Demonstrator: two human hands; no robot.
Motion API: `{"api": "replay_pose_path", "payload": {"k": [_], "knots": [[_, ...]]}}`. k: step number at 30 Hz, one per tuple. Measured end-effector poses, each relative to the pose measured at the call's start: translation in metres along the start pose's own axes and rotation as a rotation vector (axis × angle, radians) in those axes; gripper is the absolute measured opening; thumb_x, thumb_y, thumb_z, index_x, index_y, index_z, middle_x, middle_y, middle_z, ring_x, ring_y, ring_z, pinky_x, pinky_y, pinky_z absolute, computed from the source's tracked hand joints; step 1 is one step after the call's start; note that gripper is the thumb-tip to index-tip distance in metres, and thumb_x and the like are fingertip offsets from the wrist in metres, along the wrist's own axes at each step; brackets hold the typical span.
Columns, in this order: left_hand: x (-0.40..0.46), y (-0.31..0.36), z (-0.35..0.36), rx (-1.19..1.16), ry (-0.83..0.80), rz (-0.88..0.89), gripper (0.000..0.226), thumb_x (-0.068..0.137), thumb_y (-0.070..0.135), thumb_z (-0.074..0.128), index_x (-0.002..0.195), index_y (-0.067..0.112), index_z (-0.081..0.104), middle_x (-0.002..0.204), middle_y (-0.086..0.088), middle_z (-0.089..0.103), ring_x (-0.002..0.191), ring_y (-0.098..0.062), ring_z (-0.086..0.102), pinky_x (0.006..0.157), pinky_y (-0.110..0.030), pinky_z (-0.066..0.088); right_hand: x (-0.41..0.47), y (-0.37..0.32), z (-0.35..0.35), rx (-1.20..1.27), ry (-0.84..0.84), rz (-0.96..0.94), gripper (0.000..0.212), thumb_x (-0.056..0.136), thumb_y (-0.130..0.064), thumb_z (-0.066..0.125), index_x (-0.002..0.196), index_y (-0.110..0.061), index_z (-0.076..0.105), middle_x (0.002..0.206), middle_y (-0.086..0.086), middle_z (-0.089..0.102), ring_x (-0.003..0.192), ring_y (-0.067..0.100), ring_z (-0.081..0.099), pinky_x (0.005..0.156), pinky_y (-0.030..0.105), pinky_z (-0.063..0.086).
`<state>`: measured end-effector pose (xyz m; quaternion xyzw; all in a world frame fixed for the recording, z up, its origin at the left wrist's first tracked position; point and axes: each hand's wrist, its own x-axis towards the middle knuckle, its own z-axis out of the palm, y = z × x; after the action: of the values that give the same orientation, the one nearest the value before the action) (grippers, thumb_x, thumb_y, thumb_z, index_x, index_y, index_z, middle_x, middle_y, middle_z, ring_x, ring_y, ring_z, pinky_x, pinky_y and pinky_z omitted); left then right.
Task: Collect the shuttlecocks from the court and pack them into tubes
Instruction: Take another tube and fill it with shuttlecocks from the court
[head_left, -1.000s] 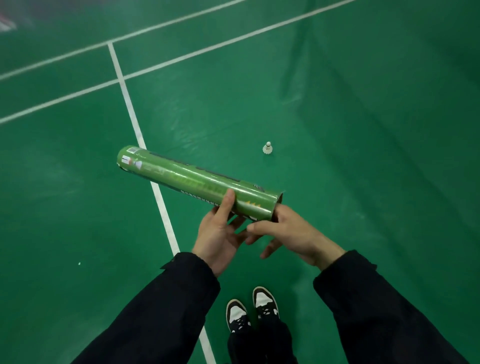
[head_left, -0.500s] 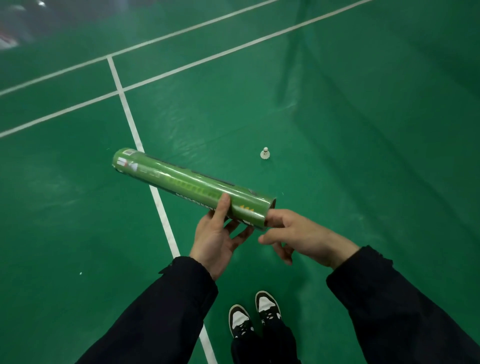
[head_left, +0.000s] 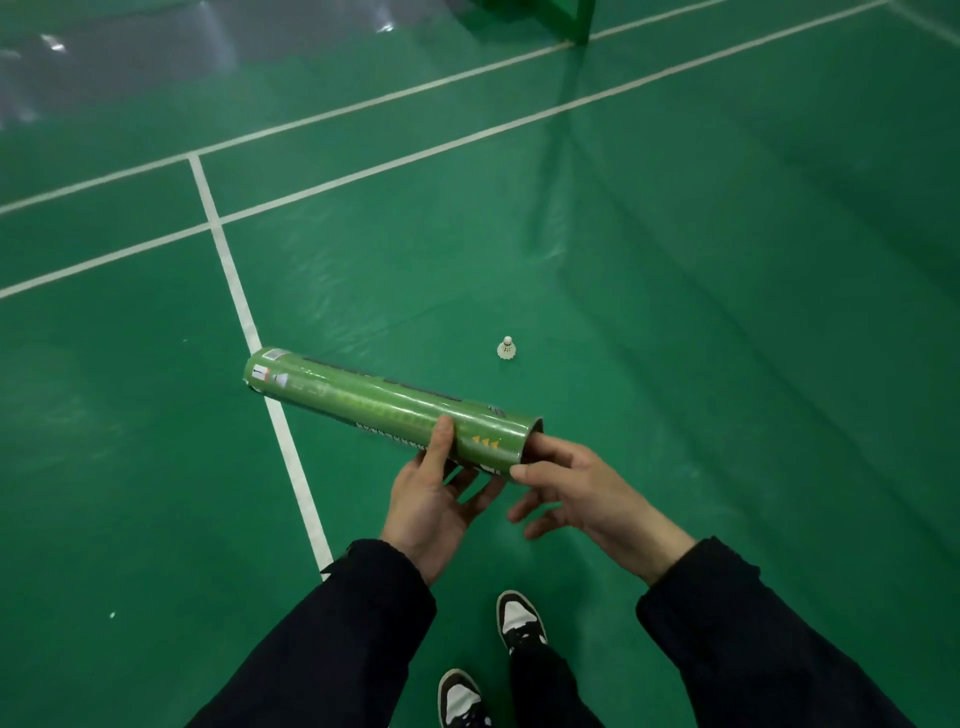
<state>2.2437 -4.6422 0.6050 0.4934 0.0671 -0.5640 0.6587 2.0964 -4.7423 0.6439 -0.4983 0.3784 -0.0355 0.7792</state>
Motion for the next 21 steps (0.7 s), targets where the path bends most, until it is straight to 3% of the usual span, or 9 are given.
{"api": "replay_pose_path", "payload": {"k": [2,6,15,21], "knots": [[0.022,0.005,0.009,-0.029,0.027,-0.008,0.060,0.098,0.046,0.062,0.138,0.003,0.060,0.121,-0.011,0.073,0.106,-0.021,0.073,0.080,-0.037,0.061,0.014,-0.009,-0.013,0.003,0.116,-0.019,0.021,0.097,-0.013,0.064,0.117,-0.016,0.070,0.105,0.001,0.075,0.077,0.023,0.070,0.067,0.036,0.056],[0.077,0.017,0.034,-0.075,0.039,-0.037,0.056,0.096,0.047,0.063,0.131,0.004,0.064,0.134,-0.019,0.067,0.113,-0.026,0.070,0.078,-0.037,0.062,0.056,-0.032,-0.050,-0.054,0.249,-0.029,0.016,0.099,-0.011,0.061,0.109,-0.013,0.072,0.109,0.008,0.076,0.074,0.018,0.069,0.069,0.033,0.055],[0.242,0.044,0.075,-0.144,0.139,-0.067,0.056,0.097,0.047,0.062,0.134,0.005,0.061,0.128,-0.016,0.072,0.118,-0.029,0.068,0.077,-0.037,0.063,0.211,-0.071,-0.146,-0.054,0.295,0.037,0.015,0.101,-0.016,0.060,0.101,-0.011,0.074,0.093,0.003,0.077,0.069,0.012,0.066,0.066,0.028,0.054],[0.346,0.038,0.056,-0.204,0.256,-0.061,0.044,0.098,0.042,0.062,0.125,0.007,0.062,0.127,-0.017,0.071,0.120,-0.032,0.066,0.085,-0.045,0.060,0.327,-0.033,-0.190,-0.041,0.386,0.079,0.012,0.101,-0.017,0.060,0.101,-0.013,0.072,0.087,0.004,0.074,0.065,0.013,0.062,0.062,0.027,0.052]]}}
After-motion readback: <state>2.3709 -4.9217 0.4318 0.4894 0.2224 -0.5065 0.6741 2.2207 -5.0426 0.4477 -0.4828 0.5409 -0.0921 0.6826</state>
